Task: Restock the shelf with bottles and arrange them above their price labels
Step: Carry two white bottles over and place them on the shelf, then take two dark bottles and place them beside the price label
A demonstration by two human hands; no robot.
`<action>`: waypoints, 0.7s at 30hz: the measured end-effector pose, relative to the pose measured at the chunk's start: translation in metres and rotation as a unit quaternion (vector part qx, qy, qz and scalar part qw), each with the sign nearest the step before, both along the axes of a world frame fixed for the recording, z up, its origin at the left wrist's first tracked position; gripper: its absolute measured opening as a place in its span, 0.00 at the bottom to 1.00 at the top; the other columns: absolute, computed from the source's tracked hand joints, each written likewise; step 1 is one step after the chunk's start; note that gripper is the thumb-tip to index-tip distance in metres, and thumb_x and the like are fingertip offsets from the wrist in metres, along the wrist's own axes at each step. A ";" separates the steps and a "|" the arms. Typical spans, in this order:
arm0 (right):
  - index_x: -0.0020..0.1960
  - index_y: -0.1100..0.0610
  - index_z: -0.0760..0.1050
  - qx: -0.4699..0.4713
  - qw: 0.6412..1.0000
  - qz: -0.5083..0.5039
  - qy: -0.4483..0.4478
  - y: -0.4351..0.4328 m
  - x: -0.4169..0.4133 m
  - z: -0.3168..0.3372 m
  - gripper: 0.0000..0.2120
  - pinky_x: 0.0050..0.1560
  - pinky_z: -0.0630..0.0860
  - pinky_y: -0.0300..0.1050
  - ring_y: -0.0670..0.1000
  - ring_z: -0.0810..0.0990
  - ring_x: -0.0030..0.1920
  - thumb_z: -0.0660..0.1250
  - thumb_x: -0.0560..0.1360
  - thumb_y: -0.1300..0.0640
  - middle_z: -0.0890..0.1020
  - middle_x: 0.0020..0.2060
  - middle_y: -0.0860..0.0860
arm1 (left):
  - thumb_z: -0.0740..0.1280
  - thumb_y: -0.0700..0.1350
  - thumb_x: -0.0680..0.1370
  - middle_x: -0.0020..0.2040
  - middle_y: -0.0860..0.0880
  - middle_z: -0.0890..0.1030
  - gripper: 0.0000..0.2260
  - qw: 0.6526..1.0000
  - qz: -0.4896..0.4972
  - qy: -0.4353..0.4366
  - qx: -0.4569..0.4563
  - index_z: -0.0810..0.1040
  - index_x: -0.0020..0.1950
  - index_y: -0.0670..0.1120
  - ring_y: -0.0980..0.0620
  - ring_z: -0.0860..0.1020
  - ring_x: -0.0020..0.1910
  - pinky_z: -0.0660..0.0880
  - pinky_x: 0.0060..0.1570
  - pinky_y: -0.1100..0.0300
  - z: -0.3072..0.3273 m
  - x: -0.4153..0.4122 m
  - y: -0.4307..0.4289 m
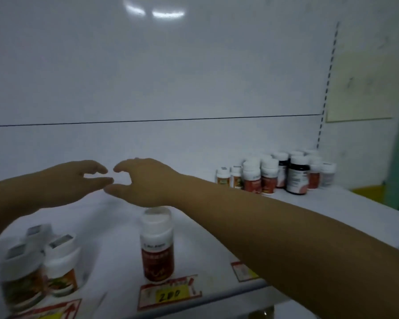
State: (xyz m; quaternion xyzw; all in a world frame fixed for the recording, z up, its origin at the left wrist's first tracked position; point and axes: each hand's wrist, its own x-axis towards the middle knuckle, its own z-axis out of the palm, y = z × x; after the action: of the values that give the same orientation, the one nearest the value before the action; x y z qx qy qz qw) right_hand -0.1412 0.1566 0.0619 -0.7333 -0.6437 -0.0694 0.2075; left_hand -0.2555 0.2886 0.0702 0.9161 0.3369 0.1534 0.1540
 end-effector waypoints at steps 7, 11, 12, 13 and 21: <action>0.70 0.56 0.66 0.078 0.997 -0.012 0.013 -0.084 0.092 0.011 0.25 0.66 0.63 0.46 0.52 0.67 0.69 0.61 0.78 0.45 0.70 0.70 0.53 | 0.68 0.51 0.75 0.68 0.46 0.74 0.17 0.990 -0.003 -0.138 0.022 0.75 0.64 0.50 0.44 0.73 0.63 0.66 0.56 0.52 0.025 0.091 -0.081; 0.66 0.56 0.71 0.087 0.993 -0.067 0.044 -0.152 0.184 -0.024 0.21 0.66 0.64 0.45 0.52 0.68 0.68 0.63 0.76 0.47 0.72 0.67 0.53 | 0.67 0.47 0.76 0.67 0.49 0.74 0.17 0.980 -0.053 -0.191 -0.007 0.74 0.65 0.49 0.50 0.72 0.57 0.67 0.55 0.55 0.017 0.169 -0.168; 0.61 0.57 0.74 0.100 0.990 -0.083 0.055 -0.169 0.207 -0.034 0.18 0.61 0.67 0.45 0.54 0.73 0.63 0.63 0.76 0.49 0.76 0.62 0.54 | 0.68 0.46 0.76 0.66 0.48 0.75 0.17 0.975 -0.066 -0.210 -0.019 0.74 0.65 0.48 0.50 0.72 0.58 0.67 0.56 0.56 0.013 0.190 -0.191; 0.56 0.59 0.76 0.116 0.986 -0.101 0.067 -0.186 0.227 -0.043 0.14 0.56 0.71 0.46 0.54 0.76 0.56 0.63 0.76 0.51 0.78 0.56 0.55 | 0.68 0.44 0.76 0.65 0.47 0.76 0.17 0.969 -0.078 -0.231 -0.040 0.74 0.65 0.47 0.49 0.73 0.60 0.67 0.56 0.57 0.006 0.212 -0.212; 0.59 0.57 0.73 0.204 0.919 -0.262 0.211 -0.247 0.335 -0.108 0.15 0.50 0.69 0.39 0.51 0.76 0.54 0.66 0.74 0.55 0.77 0.56 0.52 | 0.70 0.41 0.72 0.51 0.50 0.79 0.13 0.928 -0.007 -0.316 -0.195 0.73 0.54 0.48 0.50 0.78 0.50 0.73 0.49 0.58 -0.096 0.347 -0.290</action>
State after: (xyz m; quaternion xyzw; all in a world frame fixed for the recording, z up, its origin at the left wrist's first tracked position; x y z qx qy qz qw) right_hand 0.1933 -0.0908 -0.0461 -0.8148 -0.3421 -0.0952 0.4582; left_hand 0.0916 -0.0010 -0.0255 0.7742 0.2871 0.3653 0.4297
